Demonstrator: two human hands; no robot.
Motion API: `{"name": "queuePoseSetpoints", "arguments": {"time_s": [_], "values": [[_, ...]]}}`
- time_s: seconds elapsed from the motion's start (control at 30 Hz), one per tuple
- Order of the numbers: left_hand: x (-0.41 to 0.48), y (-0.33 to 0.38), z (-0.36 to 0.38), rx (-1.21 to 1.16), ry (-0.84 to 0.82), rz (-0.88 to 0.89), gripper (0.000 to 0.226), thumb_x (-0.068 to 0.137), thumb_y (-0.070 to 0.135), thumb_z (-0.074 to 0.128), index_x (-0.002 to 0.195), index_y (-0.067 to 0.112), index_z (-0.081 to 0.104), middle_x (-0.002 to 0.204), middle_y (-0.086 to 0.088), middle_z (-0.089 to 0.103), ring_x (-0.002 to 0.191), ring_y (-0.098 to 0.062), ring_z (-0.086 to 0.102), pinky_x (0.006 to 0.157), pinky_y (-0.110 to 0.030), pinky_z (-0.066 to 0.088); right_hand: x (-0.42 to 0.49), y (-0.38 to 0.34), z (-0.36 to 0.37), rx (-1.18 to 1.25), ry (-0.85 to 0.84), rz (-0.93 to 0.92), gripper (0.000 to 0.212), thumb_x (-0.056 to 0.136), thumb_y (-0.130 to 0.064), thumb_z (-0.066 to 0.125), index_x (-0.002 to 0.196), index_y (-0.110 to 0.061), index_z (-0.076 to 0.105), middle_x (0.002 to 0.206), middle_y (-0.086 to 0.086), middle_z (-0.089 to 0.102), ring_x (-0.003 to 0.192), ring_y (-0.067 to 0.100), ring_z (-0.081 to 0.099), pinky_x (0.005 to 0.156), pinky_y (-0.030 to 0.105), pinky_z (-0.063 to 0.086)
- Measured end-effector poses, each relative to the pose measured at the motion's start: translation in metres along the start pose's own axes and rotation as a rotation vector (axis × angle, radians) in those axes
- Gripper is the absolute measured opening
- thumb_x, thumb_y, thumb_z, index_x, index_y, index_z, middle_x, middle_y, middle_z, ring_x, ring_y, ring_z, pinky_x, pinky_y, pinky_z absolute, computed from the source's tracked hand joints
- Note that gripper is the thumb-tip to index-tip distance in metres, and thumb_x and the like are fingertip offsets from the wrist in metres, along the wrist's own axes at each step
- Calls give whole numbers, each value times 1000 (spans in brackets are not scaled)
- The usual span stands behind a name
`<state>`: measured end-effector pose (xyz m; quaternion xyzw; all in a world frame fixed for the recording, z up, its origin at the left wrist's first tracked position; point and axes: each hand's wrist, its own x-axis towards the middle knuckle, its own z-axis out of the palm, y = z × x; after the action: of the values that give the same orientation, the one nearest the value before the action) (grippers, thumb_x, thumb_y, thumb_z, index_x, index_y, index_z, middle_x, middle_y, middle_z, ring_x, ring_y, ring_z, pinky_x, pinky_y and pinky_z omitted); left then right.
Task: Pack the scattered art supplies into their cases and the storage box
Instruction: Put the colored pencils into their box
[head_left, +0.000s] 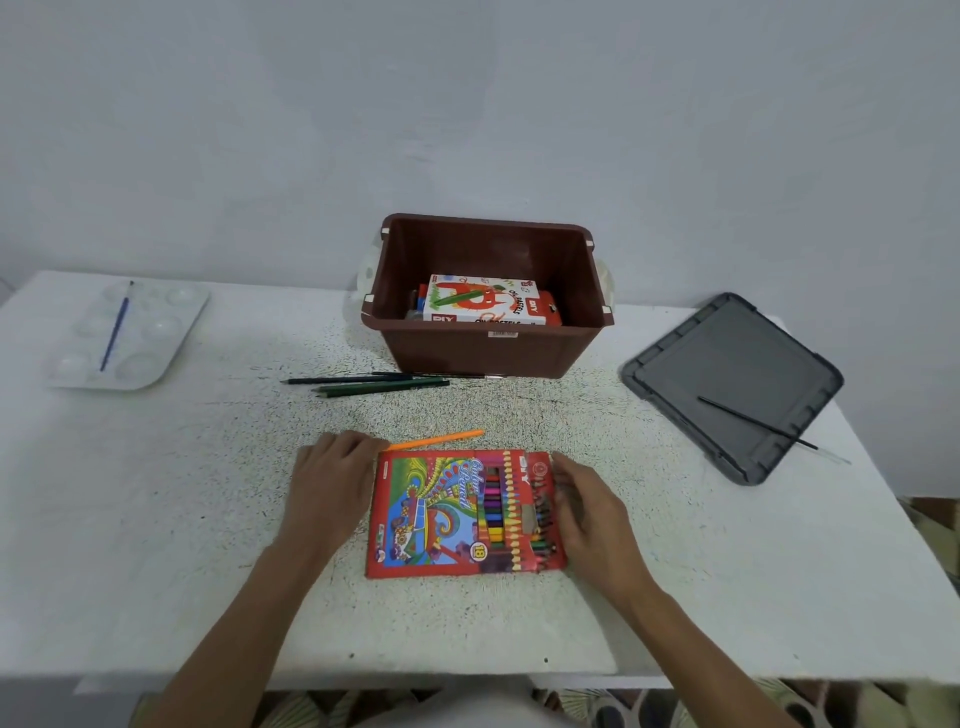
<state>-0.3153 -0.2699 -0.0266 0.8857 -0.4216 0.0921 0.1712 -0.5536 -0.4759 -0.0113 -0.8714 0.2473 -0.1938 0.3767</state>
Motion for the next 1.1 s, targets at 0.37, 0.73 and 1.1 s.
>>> {"name": "queuePoseSetpoints", "arguments": {"time_s": [0.37, 0.73, 1.1], "values": [[12, 9, -16, -228, 37, -111, 15, 91, 11, 65, 106, 11, 67, 95, -4, 66, 77, -19, 62, 70, -38, 52, 11, -2, -7, 170, 7, 178, 29, 98, -5, 54, 118, -23, 63, 110, -16, 64, 101, -12, 59, 83, 10, 50], [7, 84, -47, -1182, -135, -426, 10, 86, 3, 69, 92, 8, 63, 88, -9, 74, 87, -19, 72, 79, -28, 57, 19, -45, 3, 112, 15, -42, 25, 90, -24, 62, 113, -20, 71, 98, -6, 63, 93, 5, 59, 82, 24, 49], [-2, 99, -30, -1233, -263, -303, 14, 82, 0, 74, 91, 8, 66, 86, -9, 74, 87, -26, 71, 81, -34, 57, 15, -51, 9, -41, -29, -154, 23, 92, -24, 58, 108, -17, 74, 95, -8, 59, 92, 9, 52, 78, 15, 39]]}}
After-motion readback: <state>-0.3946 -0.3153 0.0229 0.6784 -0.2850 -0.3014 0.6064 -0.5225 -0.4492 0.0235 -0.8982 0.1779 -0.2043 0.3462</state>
